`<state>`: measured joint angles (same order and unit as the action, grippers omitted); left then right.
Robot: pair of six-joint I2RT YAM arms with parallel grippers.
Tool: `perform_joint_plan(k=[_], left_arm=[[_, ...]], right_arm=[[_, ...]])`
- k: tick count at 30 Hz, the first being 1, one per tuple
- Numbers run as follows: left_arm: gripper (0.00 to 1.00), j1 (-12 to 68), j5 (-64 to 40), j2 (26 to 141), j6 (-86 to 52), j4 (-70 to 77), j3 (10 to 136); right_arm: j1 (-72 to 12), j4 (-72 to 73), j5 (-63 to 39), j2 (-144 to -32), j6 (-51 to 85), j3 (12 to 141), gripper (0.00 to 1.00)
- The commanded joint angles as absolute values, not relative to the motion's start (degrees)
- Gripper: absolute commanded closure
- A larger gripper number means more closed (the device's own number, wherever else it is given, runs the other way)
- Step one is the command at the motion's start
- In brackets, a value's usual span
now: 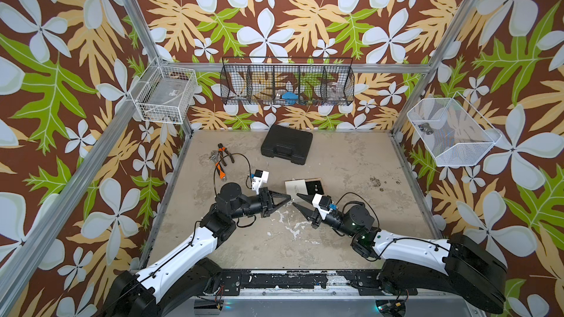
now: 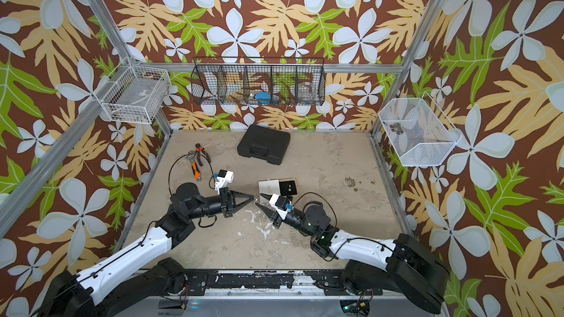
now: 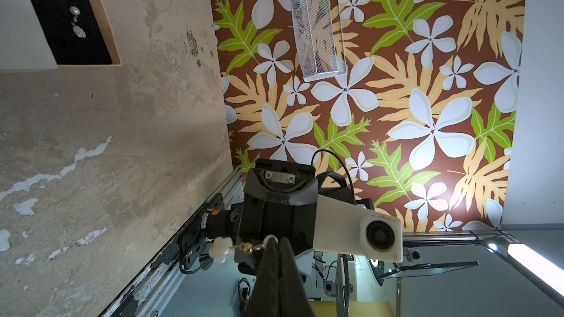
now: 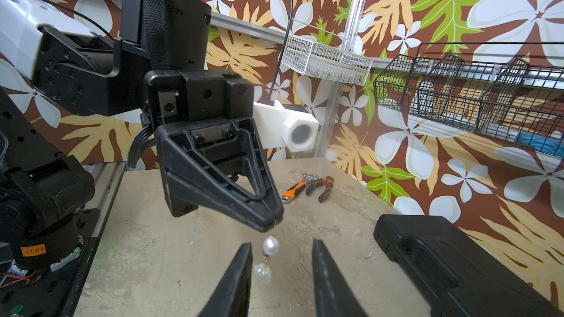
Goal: Place the earrings into the drawer-style jewelry box
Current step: Pick up the earring from the center of the board.
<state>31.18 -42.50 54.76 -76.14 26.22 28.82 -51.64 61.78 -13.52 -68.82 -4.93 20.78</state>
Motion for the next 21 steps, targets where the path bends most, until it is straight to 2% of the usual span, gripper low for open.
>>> perform_joint_plan(k=[1,11,21], left_arm=[[1.00,31.15,-42.71,54.77,-76.11,28.20,29.00],[1.00,31.20,-42.71,54.91,-76.25,28.51,29.07],[1.00,31.18,-42.46,54.69,-76.30,28.56,28.96]], right_arm=[[-51.77,64.16,-13.26,-69.08,-5.37,21.27,0.67],[-51.86,64.34,-13.10,-69.21,-5.58,21.09,0.73],[-52.21,64.48,-13.27,-69.87,-5.84,21.18,0.74]])
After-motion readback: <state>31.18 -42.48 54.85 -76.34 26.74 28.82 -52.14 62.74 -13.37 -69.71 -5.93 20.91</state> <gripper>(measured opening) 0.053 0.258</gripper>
